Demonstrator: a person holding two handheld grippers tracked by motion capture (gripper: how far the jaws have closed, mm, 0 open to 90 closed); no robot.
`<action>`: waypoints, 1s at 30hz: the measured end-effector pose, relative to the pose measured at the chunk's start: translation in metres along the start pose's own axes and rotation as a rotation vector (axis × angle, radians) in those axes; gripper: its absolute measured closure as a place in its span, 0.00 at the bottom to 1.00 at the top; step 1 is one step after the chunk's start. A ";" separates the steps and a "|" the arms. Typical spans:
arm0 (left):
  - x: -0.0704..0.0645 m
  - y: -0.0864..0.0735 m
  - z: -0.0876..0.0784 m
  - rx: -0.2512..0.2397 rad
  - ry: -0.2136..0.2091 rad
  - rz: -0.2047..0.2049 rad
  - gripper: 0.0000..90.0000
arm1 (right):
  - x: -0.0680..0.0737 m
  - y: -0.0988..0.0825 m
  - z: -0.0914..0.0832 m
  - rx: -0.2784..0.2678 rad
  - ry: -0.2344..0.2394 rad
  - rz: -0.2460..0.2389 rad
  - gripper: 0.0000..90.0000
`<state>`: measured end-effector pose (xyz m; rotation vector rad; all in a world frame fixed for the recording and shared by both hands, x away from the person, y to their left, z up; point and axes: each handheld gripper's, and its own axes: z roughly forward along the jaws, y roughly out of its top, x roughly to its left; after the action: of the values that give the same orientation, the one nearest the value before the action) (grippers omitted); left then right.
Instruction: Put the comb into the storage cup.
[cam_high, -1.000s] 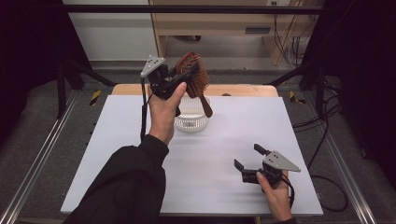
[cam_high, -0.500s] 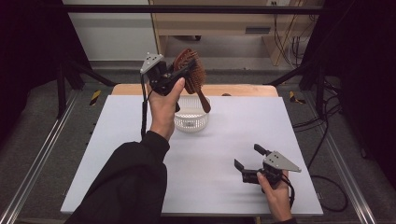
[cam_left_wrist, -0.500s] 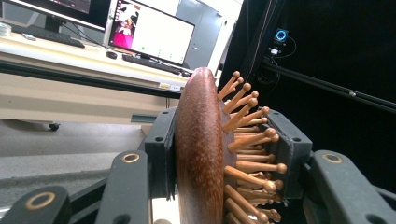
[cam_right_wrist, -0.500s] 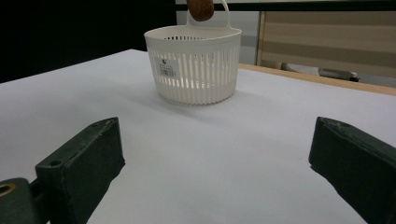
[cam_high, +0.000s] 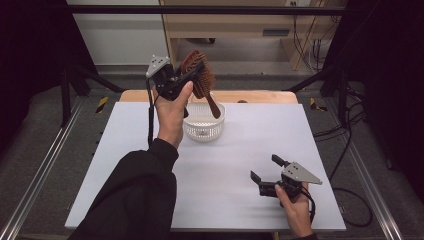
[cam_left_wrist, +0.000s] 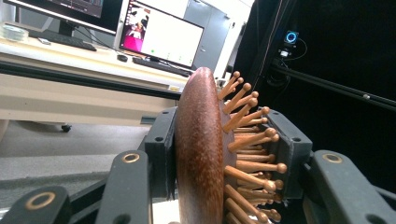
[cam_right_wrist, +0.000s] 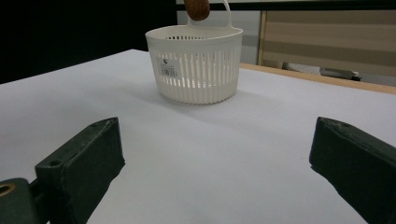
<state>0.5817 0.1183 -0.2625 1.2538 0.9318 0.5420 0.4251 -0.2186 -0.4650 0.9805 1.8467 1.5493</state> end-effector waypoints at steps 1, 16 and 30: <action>0.001 0.000 0.000 0.000 0.001 0.000 0.57 | 0.000 0.000 0.000 0.000 0.000 0.000 0.04; 0.011 -0.001 0.002 -0.003 0.027 -0.003 0.57 | 0.000 0.000 0.000 0.000 0.004 0.004 0.04; 0.017 -0.004 0.005 0.003 0.046 0.000 0.57 | 0.001 0.000 0.000 -0.005 0.008 0.007 0.03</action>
<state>0.5946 0.1284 -0.2713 1.2484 0.9713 0.5709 0.4248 -0.2178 -0.4653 0.9807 1.8463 1.5634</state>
